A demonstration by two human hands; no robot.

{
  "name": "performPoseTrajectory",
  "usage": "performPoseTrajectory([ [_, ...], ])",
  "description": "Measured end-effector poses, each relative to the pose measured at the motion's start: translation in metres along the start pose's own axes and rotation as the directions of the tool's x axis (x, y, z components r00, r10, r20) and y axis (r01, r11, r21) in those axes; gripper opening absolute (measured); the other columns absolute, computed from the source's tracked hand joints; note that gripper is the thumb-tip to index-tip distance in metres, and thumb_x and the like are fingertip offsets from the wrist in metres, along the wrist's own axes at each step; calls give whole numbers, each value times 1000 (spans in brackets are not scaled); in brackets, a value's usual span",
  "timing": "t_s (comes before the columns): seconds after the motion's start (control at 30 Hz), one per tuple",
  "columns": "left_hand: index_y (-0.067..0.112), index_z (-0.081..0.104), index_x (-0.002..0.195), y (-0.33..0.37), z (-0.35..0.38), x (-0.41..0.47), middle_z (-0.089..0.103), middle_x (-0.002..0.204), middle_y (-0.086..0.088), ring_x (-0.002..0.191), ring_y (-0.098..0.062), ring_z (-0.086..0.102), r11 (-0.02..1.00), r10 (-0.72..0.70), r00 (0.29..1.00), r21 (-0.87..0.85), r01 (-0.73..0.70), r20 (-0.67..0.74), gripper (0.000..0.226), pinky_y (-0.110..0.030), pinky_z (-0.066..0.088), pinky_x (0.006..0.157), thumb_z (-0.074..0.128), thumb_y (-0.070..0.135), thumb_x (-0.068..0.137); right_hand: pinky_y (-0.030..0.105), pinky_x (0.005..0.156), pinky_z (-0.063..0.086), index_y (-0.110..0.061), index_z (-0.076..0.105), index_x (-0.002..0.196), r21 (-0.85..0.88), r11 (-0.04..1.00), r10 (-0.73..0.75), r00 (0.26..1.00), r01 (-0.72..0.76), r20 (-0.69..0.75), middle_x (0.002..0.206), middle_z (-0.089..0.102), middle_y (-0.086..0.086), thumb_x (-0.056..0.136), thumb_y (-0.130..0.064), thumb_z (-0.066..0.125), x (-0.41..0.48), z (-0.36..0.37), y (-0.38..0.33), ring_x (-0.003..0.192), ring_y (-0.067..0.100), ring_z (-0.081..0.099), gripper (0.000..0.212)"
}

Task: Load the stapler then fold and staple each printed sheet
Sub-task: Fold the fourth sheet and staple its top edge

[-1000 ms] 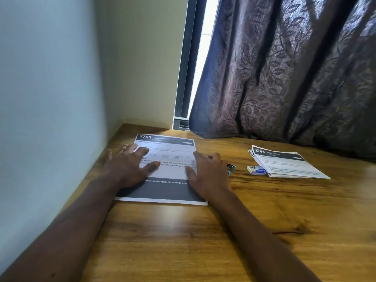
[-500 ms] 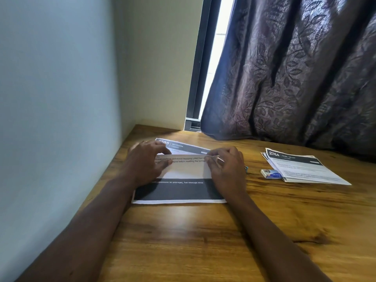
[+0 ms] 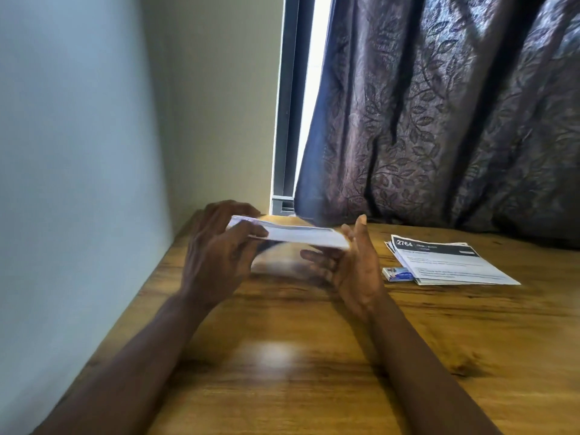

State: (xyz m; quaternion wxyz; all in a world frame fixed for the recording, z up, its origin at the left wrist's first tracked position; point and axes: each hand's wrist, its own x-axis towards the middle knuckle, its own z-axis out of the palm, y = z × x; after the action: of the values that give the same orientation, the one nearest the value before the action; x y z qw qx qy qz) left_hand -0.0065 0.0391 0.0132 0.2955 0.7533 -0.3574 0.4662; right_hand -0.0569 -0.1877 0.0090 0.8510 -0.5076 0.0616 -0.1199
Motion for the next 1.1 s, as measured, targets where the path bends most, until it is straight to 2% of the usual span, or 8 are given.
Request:
performPoseTrajectory([
  [0.13, 18, 76, 88, 6, 3, -6, 68, 124, -9, 118, -35, 58, 987, 147, 980, 47, -154, 132, 14, -50, 47, 92, 82, 12, 76, 48, 79, 62, -23, 39, 150, -93, 996, -5, 994, -5, -108, 123, 68, 15, 76, -37, 85, 4, -14, -3, 104, 34, 72, 88],
  [0.2, 21, 76, 91, 6, 6, -12, 67, 128, -8, 121, -34, 57, 974, 203, 952, 48, -220, 228, 18, -52, 46, 94, 84, 29, 77, 36, 68, 63, -30, 37, 149, -229, 970, -126, 978, 86, -165, 114, 66, 0, 81, -9, 81, 4, -19, -4, 91, 20, 74, 83],
  [0.33, 20, 73, 113, 5, 9, -17, 60, 139, -9, 131, -31, 51, 993, 94, 939, 38, -113, 332, 51, -51, 41, 105, 67, 62, 84, 26, 69, 61, -29, 46, 146, -335, 916, -261, 962, 220, -83, 106, 72, -6, 84, 6, 74, 3, -22, -3, 91, 13, 72, 76],
  [0.53, 18, 53, 140, -20, 11, -15, 58, 139, -9, 123, -24, 56, 923, -341, 930, -140, 359, 135, 63, -41, 49, 100, 59, 54, 90, 42, 76, 63, -37, 59, 119, -330, 930, -147, 986, 163, 74, 108, 76, 13, 83, 7, 74, -3, -18, -1, 96, 31, 74, 59],
  [0.63, 26, 52, 141, -30, 8, -13, 66, 130, -5, 108, -21, 69, 726, -536, 798, -330, 603, 276, 59, -37, 58, 86, 69, 46, 89, 45, 76, 63, -32, 59, 120, -323, 937, -95, 988, 131, 126, 108, 76, 15, 82, 7, 75, -4, -15, 1, 96, 33, 74, 57],
  [0.73, 27, 65, 124, -29, 7, -12, 75, 111, -14, 86, -29, 78, 527, -554, 689, -443, 725, 467, 32, -47, 65, 71, 72, 18, 94, 48, 75, 63, -26, 58, 118, -363, 924, -95, 991, 123, 94, 110, 74, 18, 81, 1, 79, -5, -15, 1, 93, 34, 75, 50],
  [0.97, 24, 73, 113, -37, 13, -22, 79, 100, -5, 82, -25, 79, 612, -461, 699, -374, 697, 547, 25, -52, 64, 71, 76, 13, 90, 23, 67, 60, -34, 71, 118, -596, 776, -222, 974, 209, 52, 119, 66, -10, 88, -12, 76, -6, -16, 1, 94, 9, 70, 37],
  [1.1, 30, 77, 108, -47, 17, -24, 79, 101, 9, 85, -12, 76, 744, -438, 730, -245, 622, 525, 22, -39, 62, 75, 79, 22, 88, 15, 71, 56, -25, 78, 103, -715, 651, -294, 953, 255, 72, 100, 71, -17, 91, -10, 73, -5, -16, 7, 87, -7, 65, 20],
])
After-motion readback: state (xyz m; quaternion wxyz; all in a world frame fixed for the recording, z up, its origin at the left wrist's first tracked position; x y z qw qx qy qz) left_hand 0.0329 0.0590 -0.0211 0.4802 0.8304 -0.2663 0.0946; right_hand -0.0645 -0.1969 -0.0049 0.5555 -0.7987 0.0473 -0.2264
